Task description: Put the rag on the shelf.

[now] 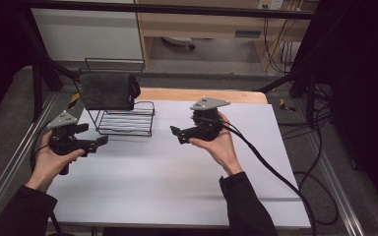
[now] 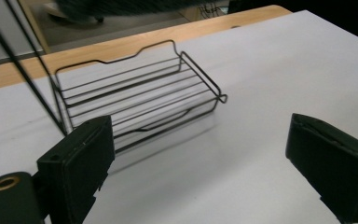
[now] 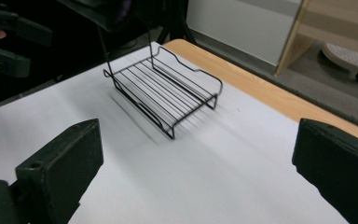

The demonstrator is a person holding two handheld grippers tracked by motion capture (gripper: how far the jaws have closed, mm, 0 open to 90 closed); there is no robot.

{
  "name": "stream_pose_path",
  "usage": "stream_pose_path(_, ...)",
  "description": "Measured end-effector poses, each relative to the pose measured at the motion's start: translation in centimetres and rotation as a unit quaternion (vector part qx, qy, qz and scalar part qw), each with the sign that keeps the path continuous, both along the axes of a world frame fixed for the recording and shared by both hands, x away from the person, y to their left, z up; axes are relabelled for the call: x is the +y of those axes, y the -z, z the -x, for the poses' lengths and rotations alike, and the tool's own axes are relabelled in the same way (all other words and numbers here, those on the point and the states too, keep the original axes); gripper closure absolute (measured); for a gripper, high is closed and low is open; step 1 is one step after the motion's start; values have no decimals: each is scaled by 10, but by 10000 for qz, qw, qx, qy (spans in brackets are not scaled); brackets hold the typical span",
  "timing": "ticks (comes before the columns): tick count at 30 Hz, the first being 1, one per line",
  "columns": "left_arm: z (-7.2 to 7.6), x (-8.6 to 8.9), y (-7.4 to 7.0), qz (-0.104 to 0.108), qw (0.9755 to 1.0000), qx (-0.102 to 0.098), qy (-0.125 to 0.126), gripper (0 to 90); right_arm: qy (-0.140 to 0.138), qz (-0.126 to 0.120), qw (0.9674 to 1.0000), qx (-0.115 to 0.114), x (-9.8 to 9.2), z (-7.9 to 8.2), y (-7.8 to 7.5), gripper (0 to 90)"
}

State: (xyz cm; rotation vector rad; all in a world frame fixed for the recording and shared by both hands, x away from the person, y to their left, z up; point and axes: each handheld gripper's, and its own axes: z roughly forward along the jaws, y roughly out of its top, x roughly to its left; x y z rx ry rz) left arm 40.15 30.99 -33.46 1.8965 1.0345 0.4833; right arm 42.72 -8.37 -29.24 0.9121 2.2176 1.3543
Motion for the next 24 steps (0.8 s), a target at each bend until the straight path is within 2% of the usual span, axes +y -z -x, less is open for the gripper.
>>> stream_pose_path(6,6,-16,12,32,9996,-47,264,93,166,-163,9996,128,-45,12,17,8)
stream_pose_path(12,10,-27,32,24,9991,38,424,98,296,-222,9989,282,-83,23,43,8)
stream_pose_path(16,14,-29,46,18,9990,105,433,97,299,-244,9983,429,-103,30,63,8)
stream_pose_path(19,20,-29,58,114,9988,124,462,98,332,-195,9977,552,-115,35,80,8)
stream_pose_path(24,25,-29,76,58,9983,259,519,98,329,-186,9962,781,-135,44,107,8)
